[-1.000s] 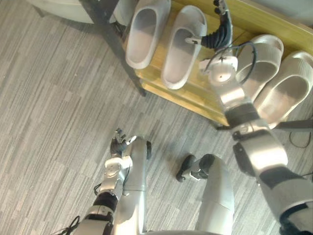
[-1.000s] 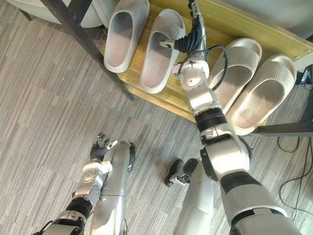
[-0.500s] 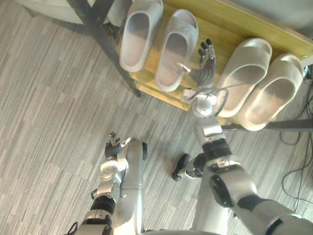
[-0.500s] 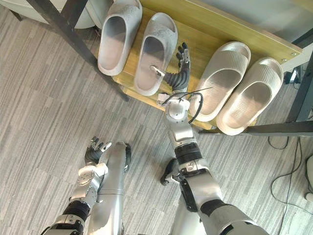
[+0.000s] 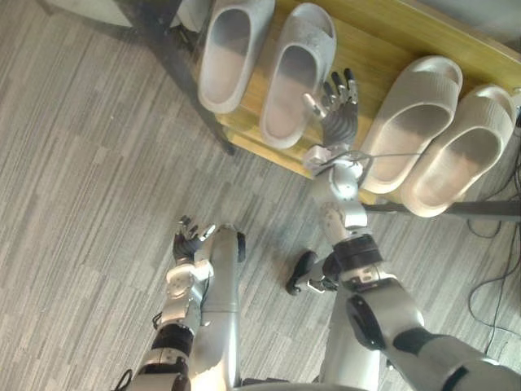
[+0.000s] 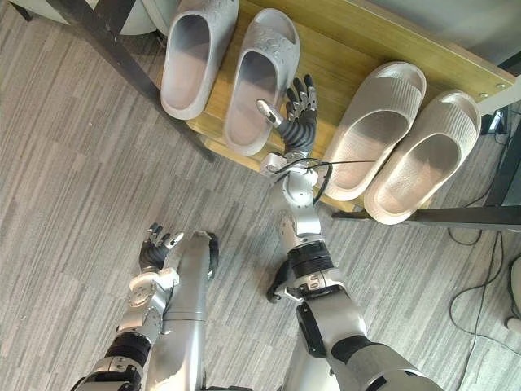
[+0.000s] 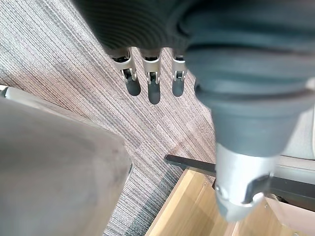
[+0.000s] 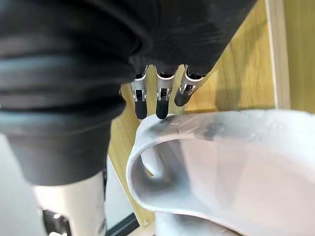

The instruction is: Organize the slippers on the shoe rack

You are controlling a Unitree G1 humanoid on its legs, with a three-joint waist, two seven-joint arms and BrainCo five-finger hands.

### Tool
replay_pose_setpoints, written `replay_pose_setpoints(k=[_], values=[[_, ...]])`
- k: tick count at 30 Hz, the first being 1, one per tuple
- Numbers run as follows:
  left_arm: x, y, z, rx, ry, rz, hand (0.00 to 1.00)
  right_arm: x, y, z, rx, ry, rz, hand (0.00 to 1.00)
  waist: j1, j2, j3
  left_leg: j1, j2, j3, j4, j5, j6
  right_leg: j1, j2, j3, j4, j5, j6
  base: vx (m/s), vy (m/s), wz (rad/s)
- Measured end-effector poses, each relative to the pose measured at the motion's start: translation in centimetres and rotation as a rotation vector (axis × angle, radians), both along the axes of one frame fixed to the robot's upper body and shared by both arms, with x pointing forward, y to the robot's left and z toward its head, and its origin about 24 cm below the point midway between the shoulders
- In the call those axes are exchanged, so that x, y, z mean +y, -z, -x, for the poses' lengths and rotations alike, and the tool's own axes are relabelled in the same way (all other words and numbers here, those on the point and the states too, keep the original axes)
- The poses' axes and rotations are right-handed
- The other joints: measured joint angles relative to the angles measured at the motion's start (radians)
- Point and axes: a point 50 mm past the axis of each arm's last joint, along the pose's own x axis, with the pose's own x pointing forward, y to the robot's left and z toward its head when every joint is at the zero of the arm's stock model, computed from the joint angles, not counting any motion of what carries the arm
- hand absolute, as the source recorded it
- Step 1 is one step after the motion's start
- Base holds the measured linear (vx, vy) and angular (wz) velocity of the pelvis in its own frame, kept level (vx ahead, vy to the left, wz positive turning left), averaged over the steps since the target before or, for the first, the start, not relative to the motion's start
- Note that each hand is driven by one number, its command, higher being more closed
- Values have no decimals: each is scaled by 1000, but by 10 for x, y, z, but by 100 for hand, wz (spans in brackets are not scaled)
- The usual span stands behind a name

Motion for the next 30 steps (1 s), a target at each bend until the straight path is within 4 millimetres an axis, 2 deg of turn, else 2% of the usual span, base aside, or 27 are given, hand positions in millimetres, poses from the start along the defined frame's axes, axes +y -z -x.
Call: replay_pose_setpoints(k=[4, 12, 17, 22, 27, 28, 30], values=[[-5, -1, -1, -3, 4, 12, 0, 4, -6, -6, 20, -53, -100, 0, 17, 1, 0, -1, -6, -8, 2, 1, -2, 3, -4, -6, 4, -1, 1, -20, -6, 5], [-8, 1, 0, 10, -13, 22, 0, 9, -11, -11, 45, -101, -217, 0, 25, 7, -3, -2, -12, -10, 4, 3, -4, 6, -10, -8, 7, -1, 0, -4, -1, 2], [-11, 8, -1, 56, -25, 36, 0, 8, -7, -14, 68, -92, -216, 0, 30, 28, -15, 6, -11, -13, 4, 3, -5, 17, -8, -11, 5, -1, -1, 0, 0, 0], [-10, 16, 2, 103, -58, 59, 0, 6, -2, -17, 101, -79, -200, 0, 30, 30, -20, 32, -11, -12, -14, 8, -6, 42, -5, -14, -11, 1, -5, 0, 0, 0], [-10, 19, 4, 115, -78, 80, 0, -12, -2, -17, 89, 10, -90, 0, 25, 31, -22, 40, -9, -12, -25, 14, -7, 49, -1, -17, -23, 6, -11, 5, -3, -7], [5, 36, 18, 194, -137, 82, 0, -34, -1, 2, -8, 130, 86, 0, -2, 28, -23, 134, 25, 18, -67, 14, -6, 125, 22, -10, -75, 25, -11, 17, -27, -33], [6, 38, 20, 208, -139, 84, 0, -37, 2, 3, 2, 142, 80, 0, -6, 28, -23, 141, 25, 18, -72, 15, -5, 132, 22, -11, -78, 23, -7, 2, -22, -14]])
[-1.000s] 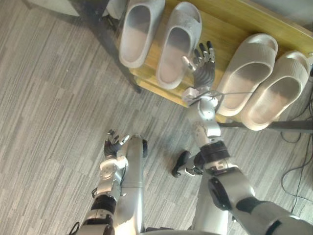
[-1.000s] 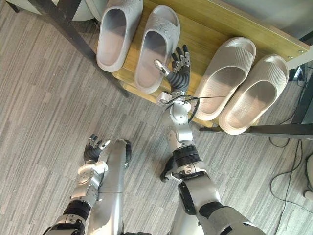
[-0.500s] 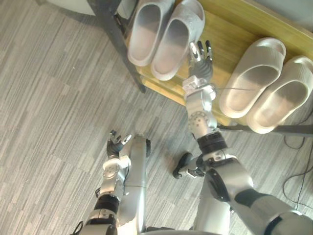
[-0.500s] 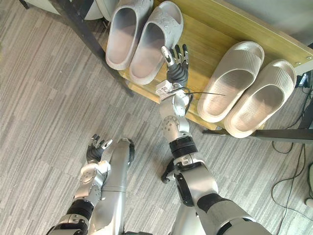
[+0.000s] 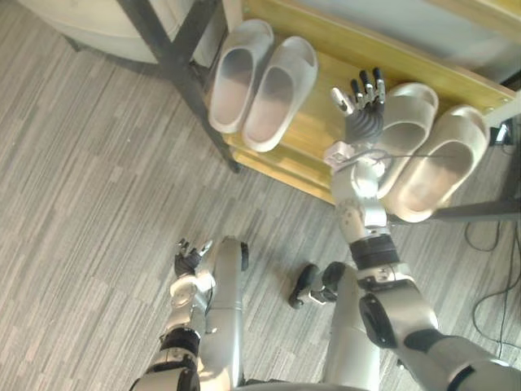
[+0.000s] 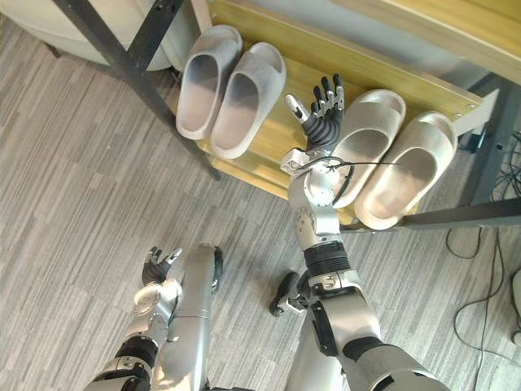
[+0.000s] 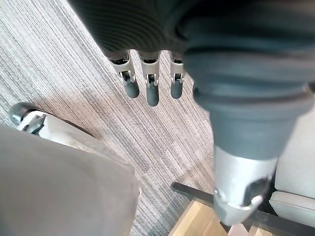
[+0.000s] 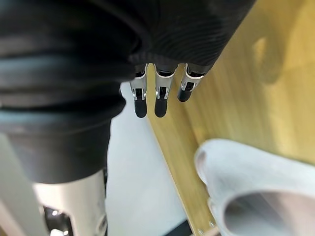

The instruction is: Organize the slippers on the shoe rack

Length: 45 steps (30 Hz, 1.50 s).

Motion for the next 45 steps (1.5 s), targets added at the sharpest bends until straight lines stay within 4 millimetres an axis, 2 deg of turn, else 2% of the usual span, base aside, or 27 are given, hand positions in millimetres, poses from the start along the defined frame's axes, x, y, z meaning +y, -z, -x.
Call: replay_pose_setpoints(k=[4, 7, 8, 10, 11, 12, 15, 16, 17, 20, 23, 26, 28, 32, 38, 42, 44, 45], values=[[0, 0, 0, 2, -1, 3, 0, 1, 2, 3, -4, 0, 11, 0, -3, -3, -1, -2, 1, -1, -1, 1, 0, 0, 1, -3, -2, 3, -5, 10, -5, 1], [4, 3, 5, 16, 0, -12, 0, 8, 6, 29, -75, 4, 133, 0, -10, -7, -2, 44, 20, 7, -5, -2, 4, 53, 17, -6, -27, 5, -2, 66, 7, -10], [7, 7, 11, 40, 3, -27, 0, 11, 14, 39, -80, 3, 195, 0, -18, -13, 0, 93, 27, 22, -19, -4, 8, 100, 20, -4, -45, 5, -1, 93, 15, -15], [12, 23, 35, 114, 45, -73, 0, 20, 51, 66, -33, -34, 357, 0, -35, -40, -15, 301, 49, 86, -133, -15, 23, 280, 37, 9, -162, 26, 25, 110, 19, -29], [11, 28, 42, 135, 68, -87, 0, 21, 62, 74, -11, -46, 396, 0, -36, -46, -33, 355, 56, 103, -176, -15, 29, 324, 48, 12, -209, 35, 37, 95, 44, -34], [7, 35, 54, 171, 112, -98, 0, 22, 81, 85, 38, -73, 447, 0, -45, -57, -76, 423, 61, 127, -251, -2, 38, 386, 58, 9, -291, 59, 49, 104, 67, -26], [-6, 48, 70, 238, 276, -144, 0, 19, 125, 103, 181, -140, 537, 0, -72, -83, -143, 558, 47, 166, -416, 55, 35, 504, 70, 6, -458, 136, 54, 112, 85, -9], [-11, 52, 74, 266, 355, -164, 0, 18, 146, 106, 263, -186, 577, 0, -90, -88, -157, 603, 38, 173, -474, 82, 36, 546, 77, 8, -523, 171, 59, 113, 120, -13], [-18, 55, 75, 281, 414, -171, 0, 14, 168, 108, 357, -214, 604, 0, -93, -92, -163, 644, 31, 191, -527, 100, 42, 578, 81, 15, -578, 199, 62, 103, 123, -18], [-28, 60, 82, 305, 511, -183, 0, 0, 223, 126, 608, -272, 702, 0, -103, -88, -164, 741, 2, 220, -654, 146, 55, 663, 85, 26, -706, 258, 81, 97, 132, -11], [-26, 64, 91, 332, 563, -215, 0, -20, 278, 160, 887, -302, 750, 0, -115, -69, -183, 847, -33, 244, -801, 201, 65, 754, 84, 28, -843, 315, 101, 94, 68, -2], [-25, 65, 97, 338, 583, -228, 0, -41, 310, 190, 1092, -301, 769, 0, -133, -36, -208, 921, -59, 245, -919, 248, 72, 827, 88, 12, -953, 363, 115, 113, 47, 8], [-23, 60, 94, 307, 590, -246, 0, -51, 322, 205, 1182, -287, 749, 0, -136, -25, -216, 963, -72, 243, -984, 280, 75, 868, 90, 1, -1005, 386, 119, 88, 13, 10], [-40, 37, 79, 154, 661, -271, 0, -69, 345, 240, 1387, -250, 673, 0, -138, -14, -232, 1058, -95, 215, -1119, 345, 80, 976, 104, -33, -1136, 444, 125, 33, -2, 19], [-73, 9, 71, -30, 794, -251, 0, -76, 350, 250, 1446, -211, 622, 0, -139, -11, -253, 1099, -110, 188, -1200, 401, 89, 1011, 110, -56, -1181, 475, 125, -53, 12, 12], [-101, -24, 68, -215, 877, -188, 0, -78, 352, 253, 1467, -206, 609, 0, -139, -4, -258, 1141, -113, 160, -1264, 437, 95, 1041, 116, -77, -1210, 476, 124, -99, 2, 17], [-120, -55, 65, -380, 927, -139, 0, -79, 353, 255, 1476, -204, 609, 0, -138, 3, -266, 1152, -112, 137, -1292, 448, 92, 1052, 122, -80, -1218, 475, 127, -71, -15, 22], [-124, -61, 65, -414, 935, -124, 0, -79, 353, 256, 1478, -204, 609, 0, -138, 4, -271, 1153, -112, 134, -1298, 449, 92, 1052, 122, -79, -1220, 475, 127, -45, -13, 18]])
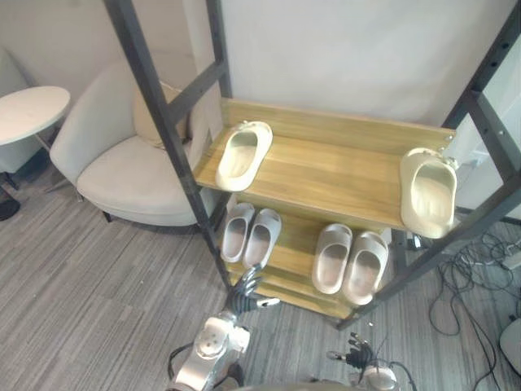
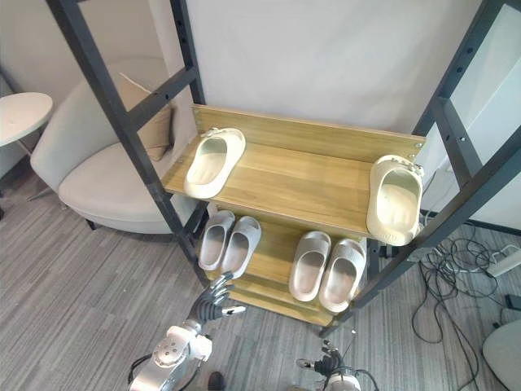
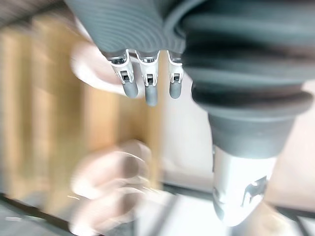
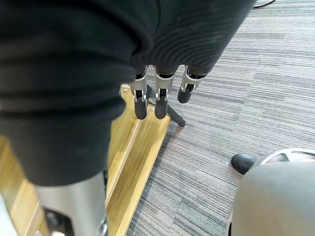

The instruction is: Organize the slippers on the shoe rack

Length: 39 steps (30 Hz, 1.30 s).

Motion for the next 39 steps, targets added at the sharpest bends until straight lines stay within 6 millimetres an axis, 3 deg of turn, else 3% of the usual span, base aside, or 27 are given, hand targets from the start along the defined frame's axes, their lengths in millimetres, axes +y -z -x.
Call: replay_pose_setpoints(k=[2, 7, 17, 25, 30, 39], values=[[-11, -24, 1, -93, 45, 82, 0, 0, 0, 1, 4, 0, 1, 0, 1, 4, -11, 2, -2, -3, 0, 0, 1, 3, 3, 9, -2, 0, 0, -13, -3, 3], [-18, -60, -1, -232, 74, 176, 0, 0, 1, 4, 10, -8, 3, 0, 1, 5, -33, 5, -1, -5, 0, 7, -2, 9, 7, 10, -8, 1, -3, 13, -8, 0], [-11, -101, -27, -427, -15, 183, 0, 6, 3, 2, 18, -53, 0, 0, -1, -5, -39, 29, 6, -9, -1, 0, -11, 49, 30, 12, -46, 18, -18, 35, -26, -1], [28, -130, -80, -580, -256, 62, 0, 9, 2, -3, 12, -82, -11, 0, -13, -12, -35, 40, 9, 16, -2, -5, -13, 59, 35, 36, -75, 28, -28, -15, 0, -9], [60, -144, -114, -598, -409, -14, 0, 7, 1, -3, 18, -87, -17, 0, -22, -23, -29, 44, 9, 39, -2, -16, -17, 59, 38, 58, -103, 40, -26, -2, 6, -15], [114, -161, -157, -564, -580, -203, 0, 3, 2, 0, 37, -40, -46, 0, -54, -31, -23, 29, 6, 54, -1, -20, -20, 44, 41, 79, -126, 58, -23, 35, -4, -8]])
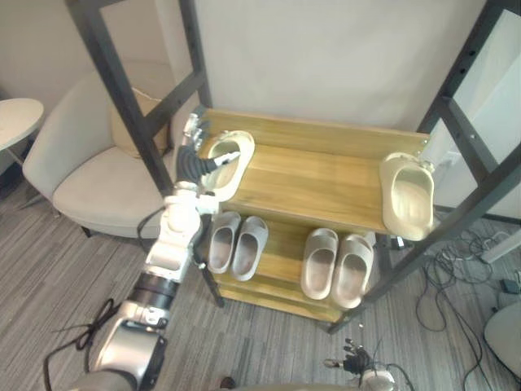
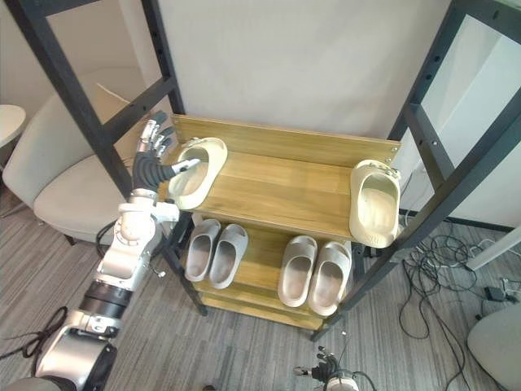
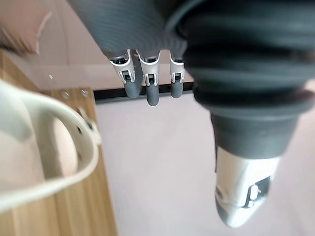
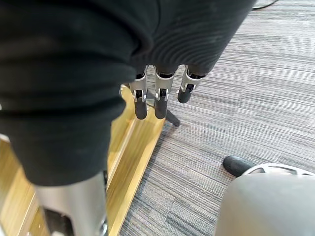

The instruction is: Organize the slippers on the shoe rack

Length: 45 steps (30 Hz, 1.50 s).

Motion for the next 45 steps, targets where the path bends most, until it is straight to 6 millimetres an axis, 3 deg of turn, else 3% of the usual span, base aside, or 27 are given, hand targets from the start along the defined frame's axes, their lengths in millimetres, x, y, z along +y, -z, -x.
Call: replay_pose_setpoints(k=[3, 4, 14, 28, 42, 43, 45], values=[[13, -10, -13, 16, -48, -40, 0, 0, 0, 1, 2, 7, -5, 0, -8, 3, 4, 0, 0, 1, 0, 0, 0, -3, 0, 7, -3, 1, -2, -9, 7, -11], [22, -15, -17, 27, -84, -44, 0, -4, 0, 2, 1, 22, 0, 0, -14, 17, 16, -2, 2, 4, 0, -9, 0, -15, 1, 20, 1, 2, -1, -65, 28, -15], [45, -18, -27, 115, -178, -256, 0, -7, 2, 13, 19, 70, -22, 0, -19, 17, 21, -18, 2, 7, 0, -11, -1, -41, 1, 37, 7, 6, 1, -14, 5, -5], [62, -17, -39, 237, -273, -539, 0, -7, 3, 17, 30, 70, -35, 0, -27, 22, 24, -20, 2, 4, 0, -11, -1, -54, -1, 41, 23, 4, 0, -7, 0, 0], [65, -9, -45, 329, -288, -664, 0, -9, 2, 16, 25, 82, -28, 0, -33, 26, 43, -37, 5, 20, 0, -10, -1, -88, 0, 62, 38, 4, 1, -11, 0, -3], [65, -9, -45, 332, -289, -664, 100, -9, 2, 16, 25, 83, -28, 0, -33, 26, 43, -37, 5, 23, 0, -10, -1, -89, 0, 64, 38, 5, 0, -29, 1, -7], [66, -9, -46, 342, -295, -662, 100, -9, 2, 16, 25, 88, -30, 0, -33, 25, 44, -37, 6, 27, 0, -10, -1, -92, 0, 69, 37, 6, 0, -41, 1, -8]])
